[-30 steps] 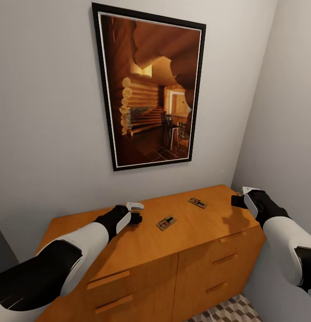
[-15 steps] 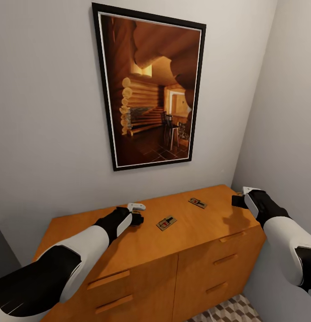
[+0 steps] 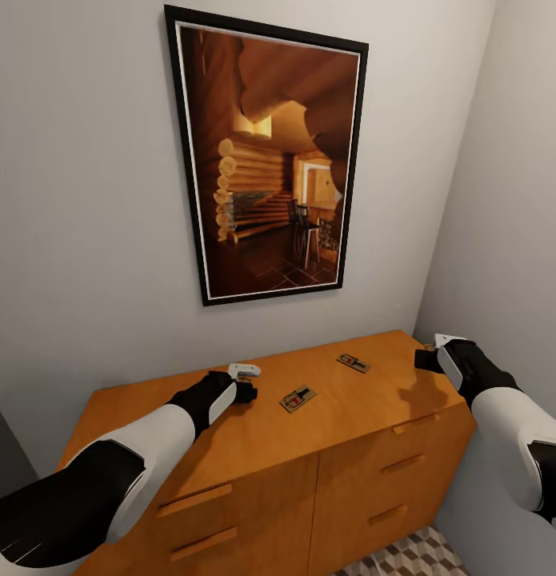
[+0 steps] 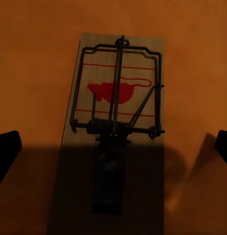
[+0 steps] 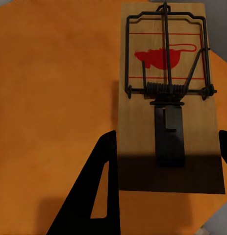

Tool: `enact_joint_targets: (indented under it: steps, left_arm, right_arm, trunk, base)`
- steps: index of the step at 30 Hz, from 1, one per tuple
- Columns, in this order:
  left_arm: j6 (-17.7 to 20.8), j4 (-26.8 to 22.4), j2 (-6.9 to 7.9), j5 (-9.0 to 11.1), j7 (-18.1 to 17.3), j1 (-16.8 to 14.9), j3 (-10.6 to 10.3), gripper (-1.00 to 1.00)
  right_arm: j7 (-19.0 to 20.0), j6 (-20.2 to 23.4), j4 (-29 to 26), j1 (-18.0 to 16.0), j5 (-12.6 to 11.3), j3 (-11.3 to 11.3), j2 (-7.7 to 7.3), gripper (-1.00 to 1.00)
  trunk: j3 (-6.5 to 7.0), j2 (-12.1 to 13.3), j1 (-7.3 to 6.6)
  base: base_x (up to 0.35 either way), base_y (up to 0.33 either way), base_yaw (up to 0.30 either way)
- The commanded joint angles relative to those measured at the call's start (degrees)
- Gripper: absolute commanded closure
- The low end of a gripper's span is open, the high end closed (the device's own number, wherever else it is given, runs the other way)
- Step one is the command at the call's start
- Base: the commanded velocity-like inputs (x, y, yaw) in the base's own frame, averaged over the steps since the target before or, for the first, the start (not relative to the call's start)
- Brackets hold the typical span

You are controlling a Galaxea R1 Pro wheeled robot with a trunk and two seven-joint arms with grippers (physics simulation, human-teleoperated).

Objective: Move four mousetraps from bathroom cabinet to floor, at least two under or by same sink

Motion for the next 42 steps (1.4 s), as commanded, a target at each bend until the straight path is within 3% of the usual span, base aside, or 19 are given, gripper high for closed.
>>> enact_joint_targets:
  steps: [1,10,11,36,39,41,42]
  left_arm:
    - [0.2,4.0,0.00,1.1,0.2,0.0,-0.4,-1.00]
    - [0.0,4.2,0.00,1.1,0.2,0.0,-0.4,-1.00]
    - [-0.1,4.3,0.00,1.1,0.1,0.0,-0.4,1.00]
    - [-0.5,4.3,0.00,1.0,0.3,0.1,-0.4,1.00]
    - [-0.1,2.0,0.00,1.0,0.3,0.1,-0.5,1.00]
    - [0.4,-1.7,0.00,1.2,0.1,0.1,-0.5,1.00]
    - [2.1,-6.3,0.00,1.3,-0.1,0.1,-0.4,1.00]
  right_arm:
    - [-0.3,0.2,-0.1,0.0,-0.5,-0.1,0.00,1.00]
    - [-0.3,0.2,-0.1,0.0,-0.5,-0.1,-0.01,1.00]
    - [-0.3,0.2,-0.1,0.0,-0.5,-0.1,-0.02,1.00]
    - [-0.3,0.2,-0.1,0.0,-0.6,-0.1,-0.06,1.00]
    - [-0.3,0.2,-0.1,0.0,-0.6,-0.1,-0.07,1.00]
    - [-0.3,0.2,-0.1,0.0,-0.6,-0.1,-0.05,1.00]
    - [-0.3,0.2,-0.1,0.0,-0.6,-0.1,-0.06,1.00]
  trunk:
    - [-0.09,0.0,0.01]
    - [-0.09,0.0,0.01]
    - [-0.09,0.0,0.01]
    - [-0.09,0.0,0.01]
    - [-0.09,0.0,0.01]
    - [-0.09,0.0,0.01]
    - [-0.09,0.0,0.01]
  base:
    - [0.000,0.000,0.000]
    - [0.000,0.000,0.000]
    - [0.000,0.000,0.000]
    - [0.000,0.000,0.000]
    - [0.000,0.000,0.000]
    - [0.000,0.000,0.000]
    - [0.000,0.000,0.000]
